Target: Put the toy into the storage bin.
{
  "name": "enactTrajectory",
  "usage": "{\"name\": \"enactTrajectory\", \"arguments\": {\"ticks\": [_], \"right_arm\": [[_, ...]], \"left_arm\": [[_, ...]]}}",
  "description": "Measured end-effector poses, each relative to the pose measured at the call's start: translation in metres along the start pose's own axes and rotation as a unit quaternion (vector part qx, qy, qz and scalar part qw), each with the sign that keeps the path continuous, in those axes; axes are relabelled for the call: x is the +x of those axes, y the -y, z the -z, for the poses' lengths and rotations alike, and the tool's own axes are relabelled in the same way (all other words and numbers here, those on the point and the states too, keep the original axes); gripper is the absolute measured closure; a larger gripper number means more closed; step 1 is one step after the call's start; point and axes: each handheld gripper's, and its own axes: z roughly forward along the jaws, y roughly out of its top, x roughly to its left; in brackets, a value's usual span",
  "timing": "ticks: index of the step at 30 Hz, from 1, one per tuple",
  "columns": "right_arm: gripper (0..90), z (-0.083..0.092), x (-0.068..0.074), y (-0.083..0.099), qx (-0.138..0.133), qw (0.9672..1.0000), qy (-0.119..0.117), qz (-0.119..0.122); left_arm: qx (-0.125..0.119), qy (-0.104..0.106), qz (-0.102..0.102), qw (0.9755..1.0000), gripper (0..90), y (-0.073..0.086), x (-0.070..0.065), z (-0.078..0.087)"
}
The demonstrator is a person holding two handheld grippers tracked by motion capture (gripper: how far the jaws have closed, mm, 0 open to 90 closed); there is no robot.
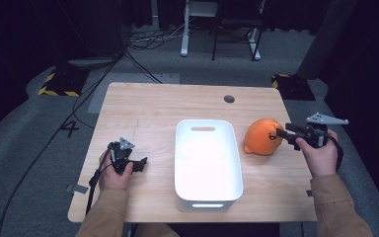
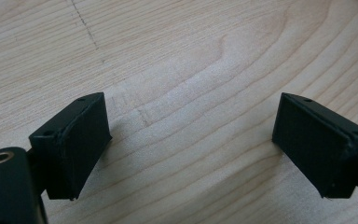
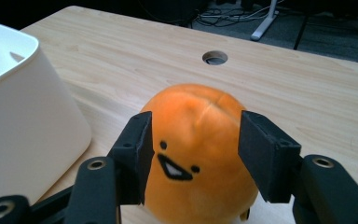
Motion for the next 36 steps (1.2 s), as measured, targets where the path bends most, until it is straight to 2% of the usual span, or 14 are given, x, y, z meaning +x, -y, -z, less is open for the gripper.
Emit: {"name": "enactTrajectory", "arguments": {"ticks": [5, 10, 14, 17, 20, 23, 27, 33, 36], "right_arm": [[45.4, -0.01, -0.001, -0.007, -0.007, 0.9999, 0.01, 0.003], [42.1, -0.025, 0.0, -0.008, -0.002, 0.9998, 0.021, 0.007], [40.4, -0.038, -0.003, -0.004, 0.002, 0.9996, 0.026, -0.005], [50.7, -0.044, -0.004, -0.001, 0.003, 0.9999, 0.015, -0.004], [66.8, -0.043, 0.004, 0.001, 0.005, 0.9998, 0.009, 0.018], [74.6, -0.041, 0.011, 0.0, 0.002, 0.9994, 0.004, 0.035], [77.9, -0.035, 0.015, -0.003, -0.002, 0.9991, -0.001, 0.043], [79.0, -0.021, 0.014, -0.01, -0.029, 0.999, -0.023, 0.025], [79.0, -0.011, 0.016, -0.017, -0.041, 0.9984, -0.026, 0.031]], "left_arm": [[0.0, 0.0, 0.0, 1.0, 11.3, 0.0, 0.0, 0.0], [0.0, 0.0, 0.0, 1.0, 11.4, 0.0, 0.0, 0.0], [0.0, 0.0, 0.0, 1.0, 11.3, 0.0, 0.0, 0.0], [0.0, 0.0, 0.0, 1.0, 11.3, 0.0, 0.0, 0.0], [0.0, 0.0, 0.0, 1.0, 11.4, 0.0, 0.0, 0.0], [0.0, 0.0, 0.0, 1.0, 11.4, 0.0, 0.0, 0.0], [0.0, 0.0, 0.0, 1.0, 11.3, 0.0, 0.0, 0.0], [0.0, 0.0, 0.0, 1.0, 11.4, 0.0, 0.0, 0.0], [0.0, 0.0, 0.0, 1.0, 11.4, 0.0, 0.0, 0.0]]}}
